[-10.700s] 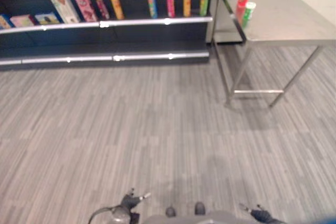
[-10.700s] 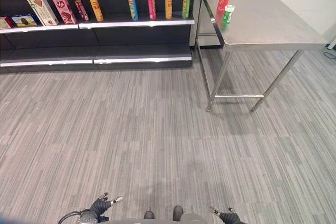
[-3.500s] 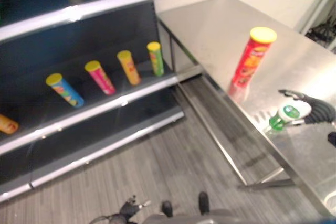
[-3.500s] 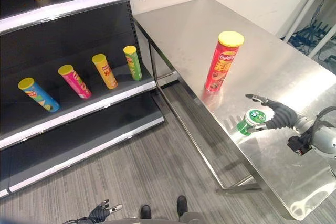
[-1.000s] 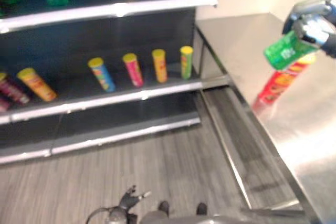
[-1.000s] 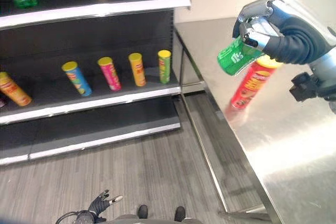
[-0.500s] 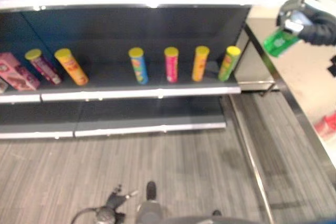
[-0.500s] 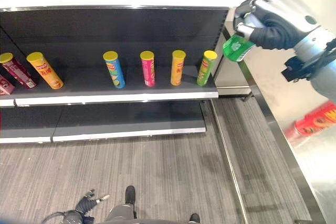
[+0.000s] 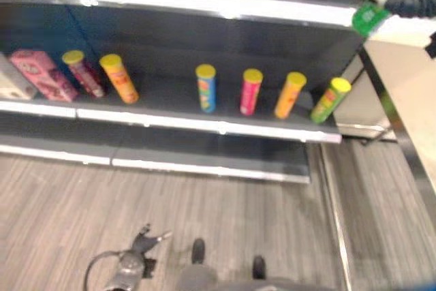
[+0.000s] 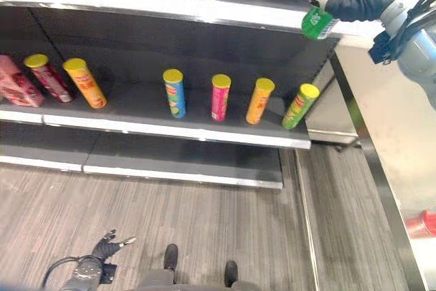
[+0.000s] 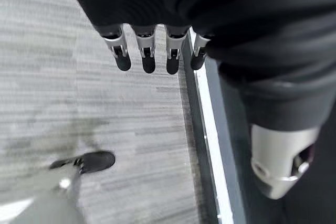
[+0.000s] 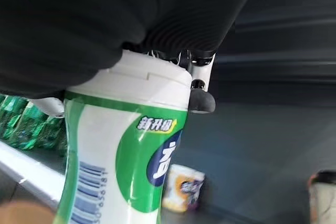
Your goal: Put the goods on the table back onto the shelves and tidy them up.
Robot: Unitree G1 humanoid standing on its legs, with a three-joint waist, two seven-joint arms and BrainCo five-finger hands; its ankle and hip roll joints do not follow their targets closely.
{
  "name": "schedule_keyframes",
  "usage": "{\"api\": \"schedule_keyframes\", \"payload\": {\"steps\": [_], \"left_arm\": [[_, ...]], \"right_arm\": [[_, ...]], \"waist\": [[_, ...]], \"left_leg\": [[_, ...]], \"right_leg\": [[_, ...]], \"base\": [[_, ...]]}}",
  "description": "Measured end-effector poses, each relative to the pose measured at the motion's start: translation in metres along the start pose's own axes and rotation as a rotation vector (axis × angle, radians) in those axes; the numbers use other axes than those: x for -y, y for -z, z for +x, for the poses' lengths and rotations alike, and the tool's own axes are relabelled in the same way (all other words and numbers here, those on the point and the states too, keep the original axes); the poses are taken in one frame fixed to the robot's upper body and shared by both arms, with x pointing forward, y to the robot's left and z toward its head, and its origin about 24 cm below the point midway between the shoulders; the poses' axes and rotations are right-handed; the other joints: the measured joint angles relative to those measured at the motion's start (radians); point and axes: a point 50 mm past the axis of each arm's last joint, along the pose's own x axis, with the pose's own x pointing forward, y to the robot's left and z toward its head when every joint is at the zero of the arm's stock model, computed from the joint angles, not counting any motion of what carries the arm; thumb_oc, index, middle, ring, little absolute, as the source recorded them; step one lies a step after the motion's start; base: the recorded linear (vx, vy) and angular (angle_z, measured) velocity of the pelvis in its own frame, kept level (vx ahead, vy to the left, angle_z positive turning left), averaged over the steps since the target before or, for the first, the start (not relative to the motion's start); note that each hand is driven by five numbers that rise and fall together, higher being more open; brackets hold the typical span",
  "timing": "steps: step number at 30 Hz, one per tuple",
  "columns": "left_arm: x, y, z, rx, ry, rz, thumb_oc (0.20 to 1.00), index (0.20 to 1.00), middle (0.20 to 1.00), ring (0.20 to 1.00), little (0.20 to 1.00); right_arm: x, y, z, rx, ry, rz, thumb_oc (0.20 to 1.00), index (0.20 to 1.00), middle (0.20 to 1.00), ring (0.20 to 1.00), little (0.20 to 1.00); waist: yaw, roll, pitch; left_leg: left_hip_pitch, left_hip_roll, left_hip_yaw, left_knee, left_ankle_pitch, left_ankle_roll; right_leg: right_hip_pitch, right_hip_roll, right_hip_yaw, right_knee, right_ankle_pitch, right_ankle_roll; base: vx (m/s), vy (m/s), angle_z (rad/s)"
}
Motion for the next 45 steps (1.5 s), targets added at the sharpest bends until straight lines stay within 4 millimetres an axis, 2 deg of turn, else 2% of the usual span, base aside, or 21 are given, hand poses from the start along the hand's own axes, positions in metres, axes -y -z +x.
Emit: {"api": "schedule_keyframes", "payload": {"steps": [2,6,15,17,23,30,35,40,45], "left_arm": [[0.007,0.001,-0.001,-0.004,0.018,0.001,1.0,1.0,1.0,1.0,1.0],[0.009,0.015,-0.005,-0.04,0.016,-0.012,1.0,1.0,1.0,1.0,1.0],[0.013,0.023,-0.008,-0.066,0.013,-0.076,1.0,1.0,1.0,1.0,1.0],[0.016,0.031,-0.012,-0.089,0.017,-0.08,1.0,1.0,1.0,1.0,1.0],[0.022,0.043,-0.017,-0.127,0.016,-0.107,1.0,1.0,1.0,1.0,1.0],[0.028,0.058,-0.025,-0.168,0.024,-0.115,1.0,1.0,1.0,1.0,1.0],[0.028,0.066,-0.029,-0.191,0.022,-0.128,1.0,1.0,1.0,1.0,1.0],[0.028,0.069,-0.031,-0.199,0.02,-0.134,1.0,1.0,1.0,1.0,1.0],[0.028,0.07,-0.031,-0.202,0.014,-0.152,1.0,1.0,1.0,1.0,1.0]], "right_arm": [[0.008,0.014,0.004,-0.056,-0.019,-0.076,0.2,0.2,0.2,0.2,0.2],[0.003,0.031,0.005,-0.135,-0.059,-0.106,0.2,0.2,0.2,0.2,0.2],[-0.021,0.042,0.018,-0.221,-0.145,-0.073,0.2,0.2,0.2,0.2,0.2],[-0.026,0.041,0.022,-0.228,-0.158,-0.054,0.2,0.2,0.2,0.2,0.2],[-0.041,0.059,0.019,-0.335,-0.223,-0.061,0.2,0.2,0.2,0.2,0.2],[-0.044,0.062,0.019,-0.364,-0.237,-0.077,0.2,0.2,0.2,0.2,0.2],[-0.043,0.063,0.018,-0.371,-0.227,-0.08,0.2,0.2,0.2,0.2,0.2],[-0.043,0.065,0.017,-0.377,-0.222,-0.083,0.2,0.2,0.2,0.2,0.2],[-0.036,0.068,0.018,-0.39,-0.194,-0.09,0.2,0.2,0.2,0.2,0.2]], "waist": [[-0.015,0.021,0.01],[-0.007,0.018,0.014],[0.018,0.018,0.002],[0.028,0.026,-0.012],[0.045,0.049,-0.047],[0.062,0.064,-0.067],[0.066,0.061,-0.074],[0.072,0.065,-0.077],[0.087,0.07,-0.078]], "left_leg": [[-0.006,0.004,-0.02,0.0,0.01,-0.018],[-0.005,0.001,-0.034,0.0,0.008,-0.025],[-0.005,-0.008,-0.1,0.0,0.014,-0.035],[-0.017,-0.009,-0.119,0.0,0.016,-0.037],[-0.042,-0.014,-0.181,0.0,0.025,-0.05],[-0.057,-0.018,-0.215,0.0,0.026,-0.054],[-0.082,-0.02,-0.233,0.0,0.029,-0.057],[-0.119,-0.021,-0.262,0.0,0.044,-0.074],[-0.154,-0.013,-0.294,0.0,0.049,-0.092]], "right_leg": [[0.009,0.008,-0.035,0.001,-0.001,-0.004],[0.019,0.007,-0.044,0.0,-0.01,-0.006],[0.057,0.012,-0.109,0.0,-0.031,-0.033],[0.056,0.016,-0.126,0.0,-0.035,-0.04],[0.062,0.027,-0.182,0.0,-0.037,-0.062],[0.07,0.033,-0.216,0.0,-0.048,-0.074],[0.055,0.037,-0.235,0.0,-0.051,-0.074],[0.027,0.044,-0.258,0.0,-0.052,-0.076],[0.008,0.064,-0.29,0.001,-0.06,-0.096]], "base": [[0.09,-0.05,0.41],[0.14,-0.069,0.13],[0.14,-0.082,0.25],[0.1,-0.074,0.25],[0.05,-0.041,0.31],[0.06,-0.027,0.17],[0.02,-0.018,0.12],[0.0,-0.01,0.16],[0.0,-0.001,0.22]]}}
